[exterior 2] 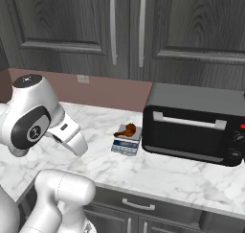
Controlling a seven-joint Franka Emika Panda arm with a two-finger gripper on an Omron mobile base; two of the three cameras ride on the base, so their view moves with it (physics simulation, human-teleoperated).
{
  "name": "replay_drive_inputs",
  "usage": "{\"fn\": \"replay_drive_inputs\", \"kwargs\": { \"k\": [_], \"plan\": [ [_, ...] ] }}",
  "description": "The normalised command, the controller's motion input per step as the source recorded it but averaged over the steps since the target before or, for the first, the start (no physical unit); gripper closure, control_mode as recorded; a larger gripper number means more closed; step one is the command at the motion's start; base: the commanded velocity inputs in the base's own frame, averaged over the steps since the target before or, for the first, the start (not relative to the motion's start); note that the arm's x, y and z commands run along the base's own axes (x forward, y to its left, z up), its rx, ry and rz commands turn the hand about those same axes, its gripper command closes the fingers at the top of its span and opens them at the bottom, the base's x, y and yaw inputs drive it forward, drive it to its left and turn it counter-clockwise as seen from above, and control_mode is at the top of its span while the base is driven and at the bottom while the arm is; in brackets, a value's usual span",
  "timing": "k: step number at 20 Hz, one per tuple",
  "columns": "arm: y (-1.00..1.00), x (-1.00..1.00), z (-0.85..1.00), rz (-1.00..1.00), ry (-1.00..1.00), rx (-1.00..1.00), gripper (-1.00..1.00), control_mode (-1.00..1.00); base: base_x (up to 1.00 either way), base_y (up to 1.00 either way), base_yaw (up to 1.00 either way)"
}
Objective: Take the chicken drumstick from the fridge and place it on the digital scale on the counter by the fridge. Wait a few seconds for a reading, then move it to the plate on the dining counter.
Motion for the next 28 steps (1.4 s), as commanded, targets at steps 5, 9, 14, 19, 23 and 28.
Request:
{"fn": "replay_drive_inputs", "kwargs": {
  "k": [5,9,14,19,23,28],
  "plan": [
    [0.00,0.00,0.00,0.00,0.00,0.00,-1.00,-1.00,0.00,0.00,0.00],
    [0.00,0.00,0.00,0.00,0.00,0.00,-1.00,-1.00,0.00,0.00,0.00],
    [0.00,0.01,-0.07,-0.01,-0.03,0.00,-1.00,-1.00,0.00,0.00,0.00],
    [0.00,0.64,-0.45,-0.10,-0.11,0.04,-1.00,-1.00,0.00,0.00,0.00],
    [0.00,1.00,-0.51,-0.17,-0.03,0.03,-1.00,-1.00,0.00,0.00,0.00],
    [0.00,0.98,-0.33,-0.22,0.00,0.01,-1.00,-1.00,0.00,0.00,0.00]
  ]
}}
